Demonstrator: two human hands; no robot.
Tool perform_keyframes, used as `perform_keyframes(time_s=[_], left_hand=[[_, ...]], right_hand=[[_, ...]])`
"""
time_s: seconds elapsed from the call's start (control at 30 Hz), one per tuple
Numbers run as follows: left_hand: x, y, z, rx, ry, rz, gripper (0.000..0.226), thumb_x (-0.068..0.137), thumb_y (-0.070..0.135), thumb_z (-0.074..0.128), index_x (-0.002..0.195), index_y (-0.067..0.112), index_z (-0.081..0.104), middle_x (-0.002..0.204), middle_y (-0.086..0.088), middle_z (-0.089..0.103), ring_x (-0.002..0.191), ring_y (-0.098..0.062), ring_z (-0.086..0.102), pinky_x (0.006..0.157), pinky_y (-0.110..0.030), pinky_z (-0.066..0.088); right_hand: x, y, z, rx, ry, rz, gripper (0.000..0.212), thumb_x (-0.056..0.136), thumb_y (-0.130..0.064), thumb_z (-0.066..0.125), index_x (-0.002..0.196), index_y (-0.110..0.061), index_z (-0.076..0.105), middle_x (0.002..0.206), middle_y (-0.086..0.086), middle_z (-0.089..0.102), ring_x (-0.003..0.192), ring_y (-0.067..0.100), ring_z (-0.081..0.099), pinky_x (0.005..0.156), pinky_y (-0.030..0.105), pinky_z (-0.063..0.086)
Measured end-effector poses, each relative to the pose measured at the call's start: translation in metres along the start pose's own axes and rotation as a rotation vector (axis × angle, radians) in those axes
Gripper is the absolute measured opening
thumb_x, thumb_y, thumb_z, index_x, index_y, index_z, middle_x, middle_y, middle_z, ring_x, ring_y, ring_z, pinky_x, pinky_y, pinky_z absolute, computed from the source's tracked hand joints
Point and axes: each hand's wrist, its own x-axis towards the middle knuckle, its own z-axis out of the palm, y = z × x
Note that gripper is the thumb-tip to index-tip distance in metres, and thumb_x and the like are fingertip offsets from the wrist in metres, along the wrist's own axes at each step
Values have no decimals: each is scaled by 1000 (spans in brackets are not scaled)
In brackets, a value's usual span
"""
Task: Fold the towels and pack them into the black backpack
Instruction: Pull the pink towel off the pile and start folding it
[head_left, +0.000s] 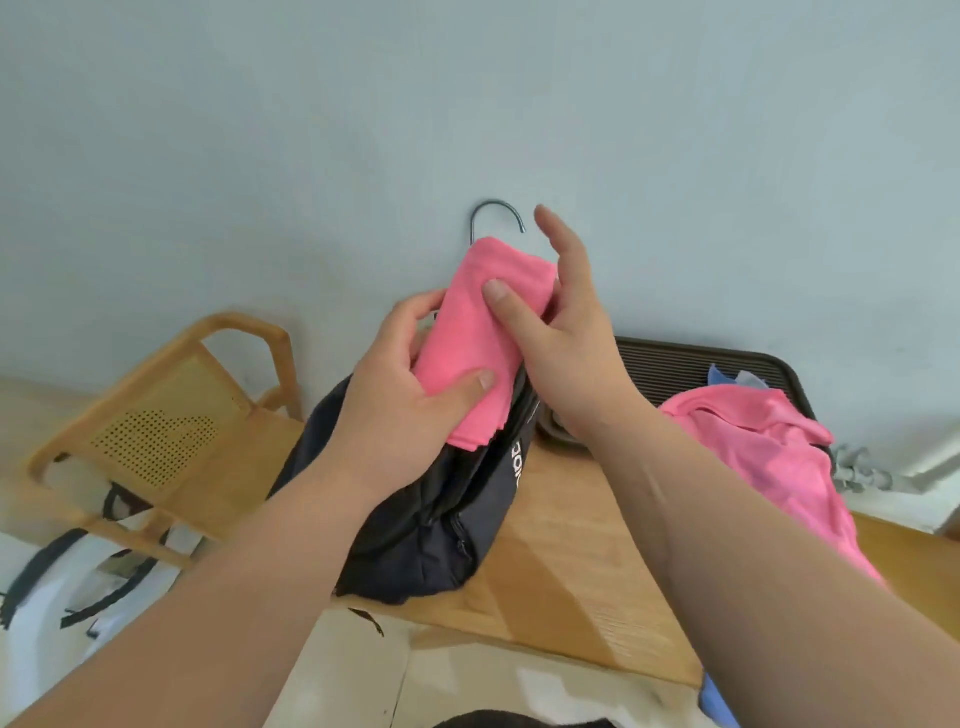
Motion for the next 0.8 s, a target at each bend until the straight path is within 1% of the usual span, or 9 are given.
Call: perform_keyframes(time_s=[0.17,0.3,0.4,0.47,0.5,0.57,0.63,0.7,0.8], left_hand=[[22,-22,-61,-82,-59,-126,60,77,17,86,122,42,55,101,4,74,90,-13,73,81,-39,62],[41,-44,-89,-157,12,-235,75,61,31,91,127,30,57,112,-3,69,97,-20,72,76,-37,62],[54,-60,-99,-244,123,-282,69,70,20,89,129,26,55,116,-5,64,99,-20,71,74,-36,61],[60,-68,-105,-297,176,-309,67,76,10,84,134,22,52,115,-3,61,96,-15,69,68,-28,59],[62,-71,-108,-294,182,-315,66,78,8,82,135,21,51,115,-2,60,96,-14,69,65,-25,58],[68,-79,-115,-244,173,-311,64,80,6,81,135,21,51,117,-3,60,99,-17,67,63,-23,58],[76,-88,-120,-191,171,-300,63,79,7,82,133,23,53,120,-6,59,104,-21,66,68,-29,59],[85,-97,-119,-161,164,-293,62,78,9,84,131,24,54,122,-6,59,106,-23,65,75,-36,60],[97,-109,-113,-95,111,-287,58,79,13,85,127,27,56,122,-1,58,107,-21,63,80,-42,61]], right_hand=[[12,-8,45,-13,-44,90,67,89,-24,70,142,-51,41,118,-1,65,109,14,65,97,44,55],[28,-6,65,-35,-122,205,70,78,-22,71,133,-58,47,121,-2,60,110,21,65,89,50,59],[36,1,84,-25,-100,222,70,79,-14,68,136,-51,51,117,-14,57,109,16,64,88,47,59],[40,7,95,-93,-108,225,74,83,-9,63,143,-48,43,113,-10,56,103,23,64,88,48,58],[43,10,100,-152,-149,223,78,85,-8,61,147,-48,37,119,-3,56,105,28,62,90,46,57],[50,18,108,-303,-263,206,80,87,-9,59,151,-47,30,132,5,48,106,27,59,86,31,54],[55,27,114,-402,-341,199,69,89,-10,58,146,-44,39,133,6,44,105,21,57,79,18,46],[60,37,116,-437,-347,229,55,88,-11,58,135,-40,52,131,6,46,101,20,59,75,17,45],[62,47,115,-488,-293,300,48,87,-14,58,129,-36,55,128,5,46,93,19,61,72,22,50]])
